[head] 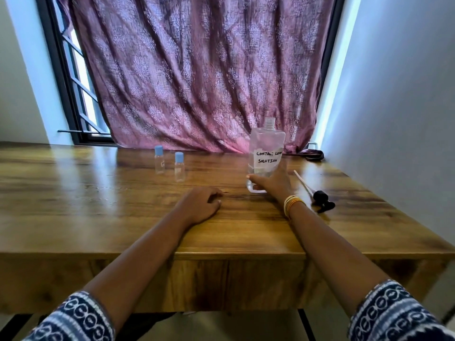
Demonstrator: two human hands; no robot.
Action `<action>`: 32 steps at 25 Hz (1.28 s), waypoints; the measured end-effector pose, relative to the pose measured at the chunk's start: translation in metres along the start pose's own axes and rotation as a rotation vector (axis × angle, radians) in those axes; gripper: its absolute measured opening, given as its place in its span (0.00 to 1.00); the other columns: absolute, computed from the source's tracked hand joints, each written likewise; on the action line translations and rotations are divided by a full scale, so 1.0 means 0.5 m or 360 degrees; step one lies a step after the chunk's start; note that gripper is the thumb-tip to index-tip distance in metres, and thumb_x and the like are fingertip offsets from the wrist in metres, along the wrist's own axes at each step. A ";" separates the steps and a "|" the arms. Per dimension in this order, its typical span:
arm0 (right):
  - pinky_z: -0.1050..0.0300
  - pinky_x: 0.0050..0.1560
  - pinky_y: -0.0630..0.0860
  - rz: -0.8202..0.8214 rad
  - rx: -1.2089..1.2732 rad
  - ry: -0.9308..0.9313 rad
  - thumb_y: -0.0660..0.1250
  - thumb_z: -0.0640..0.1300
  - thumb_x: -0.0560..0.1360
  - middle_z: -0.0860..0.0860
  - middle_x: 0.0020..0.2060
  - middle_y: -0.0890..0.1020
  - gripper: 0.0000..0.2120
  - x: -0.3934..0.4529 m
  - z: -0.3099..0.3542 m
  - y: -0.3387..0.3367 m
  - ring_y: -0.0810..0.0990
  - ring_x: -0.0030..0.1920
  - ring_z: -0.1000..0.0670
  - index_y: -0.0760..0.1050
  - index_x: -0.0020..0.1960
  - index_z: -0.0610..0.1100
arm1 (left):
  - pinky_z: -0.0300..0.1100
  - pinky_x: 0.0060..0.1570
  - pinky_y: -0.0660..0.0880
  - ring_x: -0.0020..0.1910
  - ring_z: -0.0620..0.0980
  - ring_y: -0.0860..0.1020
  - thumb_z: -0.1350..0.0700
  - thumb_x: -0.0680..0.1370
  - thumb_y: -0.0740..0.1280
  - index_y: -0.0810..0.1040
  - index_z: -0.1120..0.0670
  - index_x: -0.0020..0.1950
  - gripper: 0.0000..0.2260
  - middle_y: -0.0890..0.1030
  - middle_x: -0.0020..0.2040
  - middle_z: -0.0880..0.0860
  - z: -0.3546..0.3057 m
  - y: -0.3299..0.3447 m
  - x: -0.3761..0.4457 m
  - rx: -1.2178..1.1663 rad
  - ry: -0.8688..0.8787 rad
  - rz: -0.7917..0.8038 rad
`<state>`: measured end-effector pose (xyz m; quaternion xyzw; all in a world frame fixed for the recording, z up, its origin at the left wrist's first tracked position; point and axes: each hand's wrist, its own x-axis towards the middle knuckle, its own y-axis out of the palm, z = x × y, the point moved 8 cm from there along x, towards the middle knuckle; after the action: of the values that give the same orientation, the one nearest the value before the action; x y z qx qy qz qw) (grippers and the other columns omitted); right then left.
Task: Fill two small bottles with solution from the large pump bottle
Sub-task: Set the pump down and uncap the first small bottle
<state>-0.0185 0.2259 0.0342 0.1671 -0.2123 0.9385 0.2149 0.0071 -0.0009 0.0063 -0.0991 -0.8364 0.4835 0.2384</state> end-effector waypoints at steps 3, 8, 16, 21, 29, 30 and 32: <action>0.48 0.63 0.75 0.0091 -0.0060 0.0072 0.84 0.49 0.57 0.46 0.60 0.76 0.47 -0.013 -0.007 -0.013 0.76 0.61 0.44 0.60 0.66 0.43 | 0.49 0.65 0.70 0.65 0.53 0.74 0.51 0.78 0.64 0.75 0.51 0.68 0.18 0.77 0.66 0.54 -0.001 0.005 -0.001 0.0006 -0.0018 0.0039; 0.48 0.71 0.65 0.0298 -0.0455 0.0418 0.80 0.49 0.62 0.40 0.69 0.66 0.49 -0.083 -0.033 0.001 0.65 0.69 0.40 0.56 0.72 0.36 | 0.43 0.62 0.68 0.64 0.49 0.74 0.53 0.77 0.67 0.78 0.50 0.64 0.15 0.78 0.64 0.50 0.028 -0.003 0.009 -0.0085 -0.0024 0.0227; 0.47 0.59 0.74 0.0902 -0.1106 -0.0105 0.68 0.58 0.69 0.40 0.61 0.75 0.26 -0.137 0.092 0.194 0.74 0.59 0.39 0.72 0.60 0.42 | 0.36 0.24 0.74 0.22 0.46 0.78 0.60 0.74 0.68 0.73 0.56 0.40 0.04 0.80 0.33 0.55 0.190 -0.101 0.027 -0.0729 -0.0809 -0.0746; 0.46 0.58 0.76 0.0921 -0.0774 -0.0222 0.71 0.51 0.69 0.44 0.53 0.80 0.20 -0.071 0.118 0.303 0.77 0.54 0.44 0.77 0.55 0.40 | 0.43 0.47 0.73 0.54 0.56 0.78 0.50 0.68 0.76 0.63 0.60 0.69 0.36 0.76 0.58 0.60 0.206 -0.117 0.045 -0.0573 -0.0896 -0.1027; 0.56 0.44 0.77 0.0762 -0.0239 -0.0198 0.70 0.41 0.68 0.55 0.36 0.80 0.16 0.001 0.080 0.247 0.80 0.41 0.53 0.74 0.55 0.49 | 0.44 0.42 0.72 0.45 0.55 0.80 0.50 0.72 0.71 0.80 0.57 0.51 0.13 0.82 0.46 0.56 0.157 -0.072 0.126 -0.0510 -0.0605 -0.0797; 0.55 0.45 0.77 0.0707 -0.0196 -0.0223 0.71 0.40 0.69 0.55 0.36 0.79 0.15 0.011 0.086 0.225 0.79 0.41 0.52 0.74 0.55 0.48 | 0.43 0.40 0.72 0.43 0.54 0.80 0.50 0.72 0.72 0.80 0.56 0.49 0.11 0.83 0.43 0.54 0.136 -0.057 0.137 -0.0561 -0.0506 -0.0728; 0.55 0.47 0.78 0.0604 -0.0093 -0.0283 0.72 0.39 0.70 0.53 0.38 0.79 0.14 0.027 0.106 0.189 0.79 0.41 0.53 0.76 0.55 0.46 | 0.42 0.36 0.73 0.39 0.51 0.81 0.49 0.71 0.73 0.82 0.55 0.46 0.10 0.83 0.39 0.52 0.087 -0.029 0.155 -0.0602 -0.0329 -0.0573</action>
<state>-0.0630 0.1281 0.0541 0.2001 -0.2853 0.9371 0.0193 -0.0809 -0.0108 0.0239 0.0582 -0.9359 0.2760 0.2111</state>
